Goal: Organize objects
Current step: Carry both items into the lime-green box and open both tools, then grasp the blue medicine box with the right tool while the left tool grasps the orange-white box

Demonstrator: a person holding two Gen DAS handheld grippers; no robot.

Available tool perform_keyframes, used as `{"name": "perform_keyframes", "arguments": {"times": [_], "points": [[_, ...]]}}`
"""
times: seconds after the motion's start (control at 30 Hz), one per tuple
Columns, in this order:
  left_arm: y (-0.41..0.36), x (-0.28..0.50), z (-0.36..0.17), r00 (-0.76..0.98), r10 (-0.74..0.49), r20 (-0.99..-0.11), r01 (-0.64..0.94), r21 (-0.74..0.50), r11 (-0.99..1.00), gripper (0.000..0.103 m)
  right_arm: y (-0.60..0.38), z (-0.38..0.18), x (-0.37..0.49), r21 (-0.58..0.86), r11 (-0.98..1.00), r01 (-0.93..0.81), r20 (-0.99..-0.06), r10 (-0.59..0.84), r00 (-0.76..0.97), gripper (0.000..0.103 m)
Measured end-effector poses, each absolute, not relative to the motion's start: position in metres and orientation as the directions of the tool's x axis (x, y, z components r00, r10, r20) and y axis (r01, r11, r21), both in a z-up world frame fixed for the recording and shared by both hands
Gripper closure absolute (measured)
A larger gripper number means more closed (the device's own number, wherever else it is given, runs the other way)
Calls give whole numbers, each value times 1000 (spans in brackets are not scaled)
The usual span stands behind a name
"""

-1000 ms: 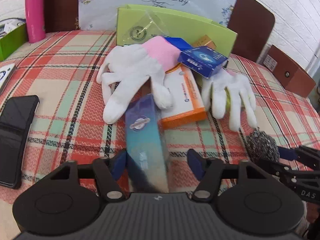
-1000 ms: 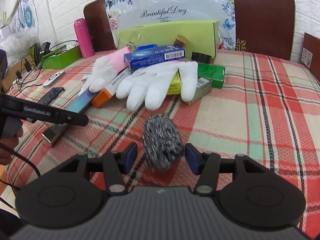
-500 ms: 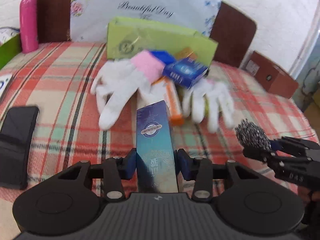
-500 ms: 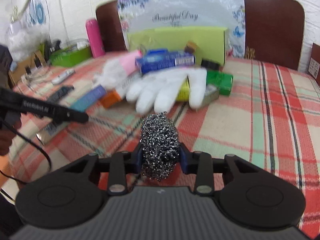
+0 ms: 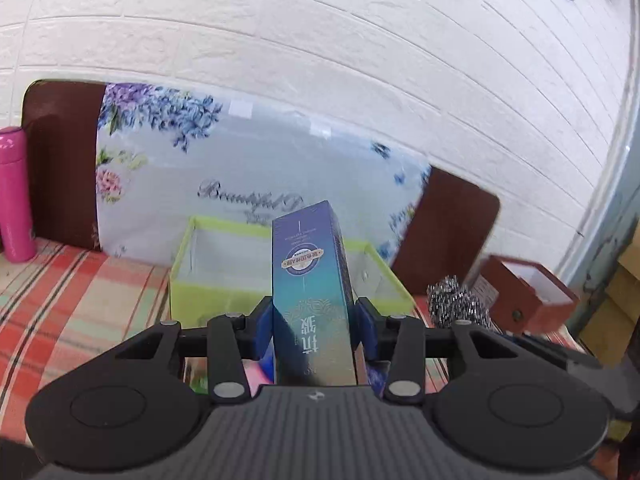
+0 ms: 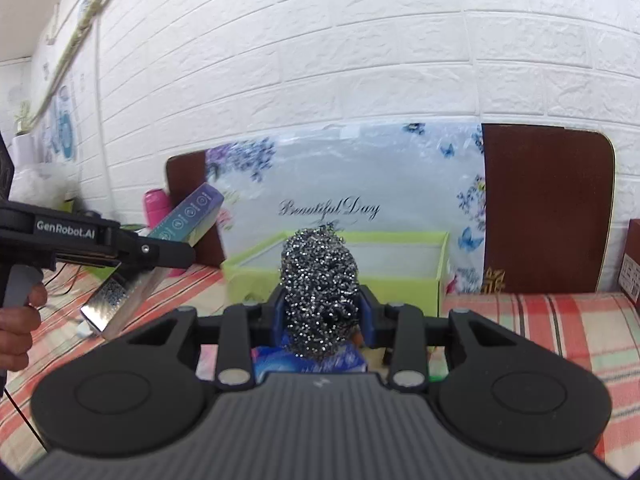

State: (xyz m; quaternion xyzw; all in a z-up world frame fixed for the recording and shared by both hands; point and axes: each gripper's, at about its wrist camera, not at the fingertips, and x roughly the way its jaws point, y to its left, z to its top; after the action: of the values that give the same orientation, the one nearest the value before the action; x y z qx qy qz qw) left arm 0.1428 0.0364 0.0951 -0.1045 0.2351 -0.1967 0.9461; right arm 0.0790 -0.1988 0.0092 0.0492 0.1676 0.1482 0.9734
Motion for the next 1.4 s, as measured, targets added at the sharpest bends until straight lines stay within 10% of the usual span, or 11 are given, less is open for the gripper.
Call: {"name": "perform_keyframes", "arguments": {"times": [0.5,0.57,0.6,0.63,0.7,0.93,1.4], "points": [[35,303,68,808,-308,-503,186,-279,942,57,-175,-36,263,177,971,-159,-485,227,844,68],[39,307,60,822,-307,-479,179,-295,939,43,-170,-46,280,184,968,-168,-516,241,822,64],[40,306,57,827,-300,-475,171,-296,940,19,-166,-51,285,181,966,-185,-525,254,812,60],[41,304,56,834,-284,-472,160,-285,945,11,-163,-55,288,173,963,-208,-527,269,806,43],[41,294,58,856,-267,-443,172,-243,955,11,-158,-58,285,139,964,-228,-510,267,818,16],[33,255,78,872,-265,-412,192,-210,959,9,-174,-41,247,72,983,-170,-428,184,885,0],[-2,139,76,824,-211,-526,166,-131,977,9,-226,-32,91,226,973,-56,-468,158,869,0]]}}
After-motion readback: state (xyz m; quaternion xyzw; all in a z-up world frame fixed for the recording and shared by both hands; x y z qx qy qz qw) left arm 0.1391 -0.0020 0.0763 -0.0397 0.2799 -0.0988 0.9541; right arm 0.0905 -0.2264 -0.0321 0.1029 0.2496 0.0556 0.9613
